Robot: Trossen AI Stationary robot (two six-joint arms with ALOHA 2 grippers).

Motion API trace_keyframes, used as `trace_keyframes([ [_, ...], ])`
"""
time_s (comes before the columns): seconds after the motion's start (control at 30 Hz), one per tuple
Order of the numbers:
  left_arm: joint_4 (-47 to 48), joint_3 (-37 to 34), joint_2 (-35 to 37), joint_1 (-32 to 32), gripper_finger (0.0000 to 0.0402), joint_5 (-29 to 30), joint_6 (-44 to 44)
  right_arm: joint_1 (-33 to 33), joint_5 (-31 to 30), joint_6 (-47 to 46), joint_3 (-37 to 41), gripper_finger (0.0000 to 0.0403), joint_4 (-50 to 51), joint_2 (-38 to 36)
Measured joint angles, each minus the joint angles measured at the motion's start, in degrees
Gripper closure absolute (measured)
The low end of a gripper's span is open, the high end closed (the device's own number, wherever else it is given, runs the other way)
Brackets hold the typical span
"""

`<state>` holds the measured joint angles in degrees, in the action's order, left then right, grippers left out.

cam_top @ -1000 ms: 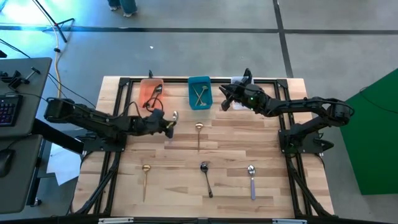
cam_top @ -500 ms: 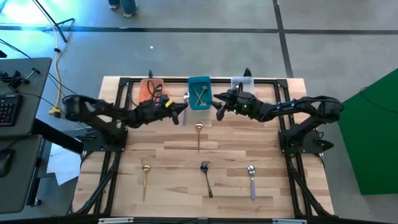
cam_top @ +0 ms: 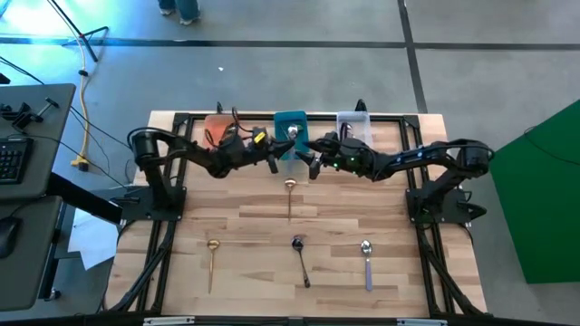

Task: Sort silverware by color (type)
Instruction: Put the top purple spoon into the transparent bin

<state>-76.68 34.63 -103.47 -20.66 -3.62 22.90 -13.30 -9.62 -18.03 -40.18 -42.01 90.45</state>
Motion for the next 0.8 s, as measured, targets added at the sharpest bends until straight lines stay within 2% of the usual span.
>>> trace_keyframes([
  [0.1, -3.7, 0.3, -0.3, -0.9, 0.0401, -2.7, 0.9, 0.0, 2.4, 0.0, -0.5, 0.0183, 0.4, 0.1],
  [0.23, -4.0, 0.3, -0.3, -1.7, 0.0401, -5.4, 2.4, 0.0, 6.9, -1.0, -1.3, 0.0183, 0.3, 0.8],
  [0.53, -4.2, 1.6, -0.3, -1.7, 0.0401, -8.0, 2.4, -0.2, 10.4, -1.0, -5.5, 0.0194, 0.3, 6.2],
  [0.67, -3.9, 1.5, -0.3, -1.7, 0.0401, -7.9, 2.7, 0.0, 10.6, 0.1, -6.3, 0.0252, 0.3, 6.4],
  [0.8, -3.4, 1.5, -0.3, -1.7, 0.04, -8.1, 3.4, -0.3, 11.7, 0.1, -6.3, 0.0349, 1.0, 6.3],
])
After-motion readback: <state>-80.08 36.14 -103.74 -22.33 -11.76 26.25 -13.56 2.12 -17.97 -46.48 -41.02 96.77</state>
